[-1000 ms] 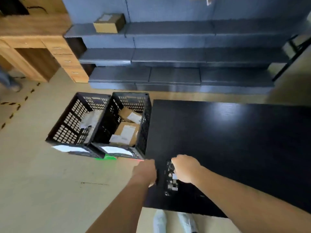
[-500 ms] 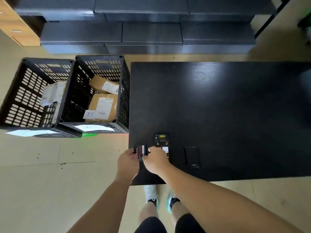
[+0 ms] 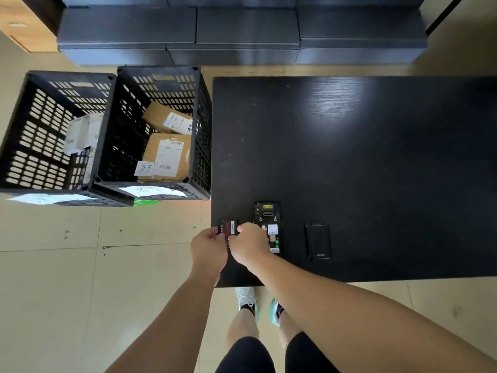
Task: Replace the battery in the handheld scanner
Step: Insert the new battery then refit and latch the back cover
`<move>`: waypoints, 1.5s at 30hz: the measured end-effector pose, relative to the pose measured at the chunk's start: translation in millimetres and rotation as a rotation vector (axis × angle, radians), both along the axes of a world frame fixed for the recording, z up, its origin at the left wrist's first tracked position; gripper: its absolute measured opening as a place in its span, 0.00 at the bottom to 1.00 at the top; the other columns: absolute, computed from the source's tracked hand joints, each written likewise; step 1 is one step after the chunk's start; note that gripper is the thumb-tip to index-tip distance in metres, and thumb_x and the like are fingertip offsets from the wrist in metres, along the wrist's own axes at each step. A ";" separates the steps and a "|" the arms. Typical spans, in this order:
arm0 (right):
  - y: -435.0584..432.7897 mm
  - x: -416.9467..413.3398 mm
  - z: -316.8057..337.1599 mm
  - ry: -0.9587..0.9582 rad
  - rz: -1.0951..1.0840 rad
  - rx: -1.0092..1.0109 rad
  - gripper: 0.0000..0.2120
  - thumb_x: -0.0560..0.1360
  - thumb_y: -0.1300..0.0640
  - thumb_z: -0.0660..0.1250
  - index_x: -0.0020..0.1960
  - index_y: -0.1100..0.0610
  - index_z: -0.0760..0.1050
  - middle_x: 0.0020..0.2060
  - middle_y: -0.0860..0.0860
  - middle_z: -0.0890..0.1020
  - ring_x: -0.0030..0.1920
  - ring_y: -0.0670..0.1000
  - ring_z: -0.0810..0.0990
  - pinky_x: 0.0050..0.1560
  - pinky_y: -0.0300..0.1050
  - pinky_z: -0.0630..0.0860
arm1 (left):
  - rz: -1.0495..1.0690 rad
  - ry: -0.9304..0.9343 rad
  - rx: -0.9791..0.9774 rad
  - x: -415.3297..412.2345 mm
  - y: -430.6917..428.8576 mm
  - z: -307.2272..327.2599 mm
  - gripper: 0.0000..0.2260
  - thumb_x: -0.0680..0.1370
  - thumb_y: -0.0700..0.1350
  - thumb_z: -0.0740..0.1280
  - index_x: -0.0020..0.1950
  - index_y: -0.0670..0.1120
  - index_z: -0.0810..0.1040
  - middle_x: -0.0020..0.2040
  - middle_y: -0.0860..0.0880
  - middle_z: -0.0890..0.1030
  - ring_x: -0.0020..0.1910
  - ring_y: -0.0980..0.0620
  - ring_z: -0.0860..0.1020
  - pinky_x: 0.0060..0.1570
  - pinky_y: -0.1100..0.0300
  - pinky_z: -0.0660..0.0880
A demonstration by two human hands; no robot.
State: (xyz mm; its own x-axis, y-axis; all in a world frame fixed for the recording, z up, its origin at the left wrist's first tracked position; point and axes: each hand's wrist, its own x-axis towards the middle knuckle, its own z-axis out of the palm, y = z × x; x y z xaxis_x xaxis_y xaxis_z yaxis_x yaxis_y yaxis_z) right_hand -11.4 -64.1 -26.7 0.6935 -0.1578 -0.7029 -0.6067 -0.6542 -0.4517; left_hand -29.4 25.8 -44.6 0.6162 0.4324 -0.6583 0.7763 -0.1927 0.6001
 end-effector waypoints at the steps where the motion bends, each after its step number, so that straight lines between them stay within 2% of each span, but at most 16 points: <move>1: -0.2 -0.9 0.0 -0.016 -0.002 -0.001 0.13 0.75 0.59 0.66 0.58 0.61 0.78 0.56 0.57 0.81 0.57 0.59 0.79 0.49 0.44 0.73 | 0.020 0.001 -0.005 -0.2 0.9 -0.5 0.15 0.75 0.38 0.66 0.62 0.41 0.80 0.54 0.46 0.83 0.48 0.49 0.78 0.45 0.61 0.72; 4: -2.3 -3.1 3.4 -0.075 -0.040 0.041 0.12 0.74 0.59 0.67 0.57 0.60 0.78 0.53 0.56 0.83 0.55 0.57 0.80 0.51 0.46 0.76 | 0.102 0.004 -0.046 0.0 3.2 1.6 0.11 0.74 0.38 0.69 0.56 0.42 0.82 0.46 0.47 0.84 0.40 0.49 0.80 0.32 0.65 0.73; 6: -5.8 -3.8 7.8 -0.104 -0.057 0.061 0.12 0.74 0.59 0.68 0.57 0.59 0.78 0.52 0.55 0.83 0.54 0.56 0.80 0.51 0.44 0.76 | 0.131 -0.006 -0.052 -0.4 2.1 5.7 0.08 0.73 0.39 0.70 0.52 0.44 0.83 0.42 0.49 0.84 0.35 0.51 0.80 0.28 0.66 0.72; 9: -17.2 -6.5 14.4 -0.165 -0.092 0.082 0.09 0.73 0.60 0.69 0.54 0.56 0.79 0.48 0.53 0.84 0.51 0.54 0.81 0.44 0.41 0.72 | 0.131 -0.024 -0.064 -0.9 -6.4 16.4 0.07 0.73 0.39 0.72 0.48 0.48 0.83 0.39 0.51 0.84 0.38 0.52 0.82 0.36 0.61 0.77; 12: -37.6 -14.0 21.3 -0.187 -0.152 0.087 0.10 0.72 0.60 0.70 0.53 0.55 0.79 0.46 0.50 0.85 0.48 0.51 0.82 0.45 0.39 0.74 | 0.095 -0.035 -0.105 -3.8 -24.0 23.0 0.06 0.72 0.40 0.72 0.47 0.47 0.83 0.39 0.50 0.85 0.40 0.50 0.82 0.43 0.56 0.80; 15: -61.4 -25.7 21.1 -0.187 -0.195 0.070 0.10 0.71 0.59 0.71 0.52 0.54 0.81 0.45 0.50 0.86 0.47 0.49 0.83 0.47 0.38 0.75 | 0.066 -0.021 -0.154 -11.7 -44.3 22.1 0.05 0.72 0.39 0.73 0.46 0.46 0.83 0.38 0.50 0.85 0.39 0.51 0.83 0.41 0.57 0.79; 18: -80.2 -38.9 15.0 -0.158 -0.217 0.069 0.09 0.71 0.59 0.72 0.51 0.53 0.82 0.44 0.47 0.86 0.42 0.44 0.82 0.38 0.25 0.69 | 0.058 0.023 -0.207 -21.6 -59.2 16.6 0.06 0.72 0.39 0.73 0.48 0.45 0.82 0.39 0.47 0.86 0.37 0.50 0.82 0.39 0.57 0.79; 20: -86.7 -45.2 10.9 -0.143 -0.224 0.060 0.09 0.72 0.58 0.72 0.52 0.52 0.83 0.44 0.46 0.86 0.40 0.41 0.79 0.34 0.23 0.65 | 0.056 0.037 -0.217 -26.3 -64.7 13.2 0.06 0.72 0.39 0.73 0.48 0.45 0.82 0.38 0.47 0.86 0.36 0.50 0.83 0.37 0.58 0.78; 23: -90.2 -49.0 6.6 -0.125 -0.252 0.047 0.10 0.71 0.56 0.72 0.52 0.52 0.82 0.43 0.45 0.85 0.39 0.42 0.78 0.34 0.23 0.63 | 0.042 0.042 -0.193 -29.0 -68.3 9.0 0.06 0.72 0.39 0.73 0.47 0.46 0.81 0.38 0.47 0.86 0.38 0.49 0.84 0.38 0.58 0.78; 27: -92.9 -48.0 2.3 -0.110 -0.321 0.045 0.09 0.70 0.56 0.73 0.51 0.53 0.82 0.35 0.40 0.79 0.37 0.40 0.78 0.34 0.24 0.65 | 0.012 0.035 -0.167 -26.4 -71.6 7.4 0.06 0.71 0.40 0.73 0.45 0.49 0.80 0.38 0.47 0.85 0.39 0.50 0.84 0.41 0.57 0.80; 31: -96.0 -45.4 -2.8 -0.082 -0.358 0.061 0.09 0.70 0.57 0.74 0.51 0.53 0.82 0.39 0.45 0.84 0.39 0.45 0.82 0.41 0.36 0.76 | 0.026 0.035 -0.136 -22.9 -75.2 5.4 0.06 0.71 0.41 0.73 0.46 0.50 0.81 0.38 0.50 0.85 0.39 0.52 0.83 0.39 0.59 0.78; 35: -97.1 -45.4 -4.4 -0.078 -0.360 0.060 0.10 0.70 0.57 0.74 0.51 0.54 0.83 0.40 0.47 0.85 0.40 0.47 0.84 0.46 0.42 0.80 | 0.048 0.041 -0.133 -23.5 -77.5 4.7 0.06 0.71 0.41 0.74 0.45 0.50 0.80 0.38 0.50 0.84 0.39 0.52 0.83 0.43 0.57 0.80; 37: -97.0 -45.1 -4.5 -0.075 -0.366 0.065 0.10 0.70 0.57 0.74 0.51 0.54 0.83 0.40 0.46 0.85 0.40 0.47 0.83 0.44 0.40 0.79 | 0.054 0.040 -0.119 -24.1 -77.4 3.8 0.06 0.71 0.41 0.73 0.46 0.50 0.80 0.38 0.51 0.84 0.39 0.52 0.83 0.44 0.56 0.80; 39: -96.9 -43.7 -4.4 -0.078 -0.357 0.050 0.10 0.70 0.57 0.74 0.51 0.53 0.83 0.38 0.44 0.83 0.38 0.44 0.81 0.38 0.32 0.73 | 0.066 0.041 -0.115 -24.3 -77.6 2.1 0.06 0.71 0.41 0.73 0.46 0.50 0.81 0.39 0.50 0.84 0.40 0.52 0.83 0.44 0.54 0.81; 41: -97.0 -42.0 -4.4 -0.080 -0.354 0.032 0.09 0.70 0.56 0.74 0.50 0.53 0.83 0.36 0.43 0.82 0.37 0.42 0.79 0.35 0.28 0.68 | 0.071 0.042 -0.107 -24.2 -78.4 1.0 0.06 0.71 0.41 0.73 0.45 0.50 0.81 0.38 0.51 0.84 0.40 0.51 0.83 0.44 0.54 0.81; 45: -96.2 -39.4 -6.6 -0.083 -0.355 0.016 0.10 0.70 0.57 0.74 0.52 0.54 0.84 0.45 0.48 0.86 0.44 0.47 0.82 0.46 0.35 0.73 | 0.076 0.044 -0.093 -20.9 -79.7 -0.1 0.06 0.71 0.41 0.73 0.46 0.49 0.80 0.38 0.51 0.84 0.40 0.51 0.83 0.44 0.54 0.81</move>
State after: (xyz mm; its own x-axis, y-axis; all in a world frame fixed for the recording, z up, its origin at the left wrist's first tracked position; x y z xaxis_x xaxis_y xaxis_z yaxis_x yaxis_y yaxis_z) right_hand -50.9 -160.3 -33.3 0.6522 -0.3879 -0.6513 -0.7556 -0.4019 -0.5172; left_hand -50.2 -53.8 -44.7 0.5535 0.4124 -0.7236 0.8126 -0.0771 0.5777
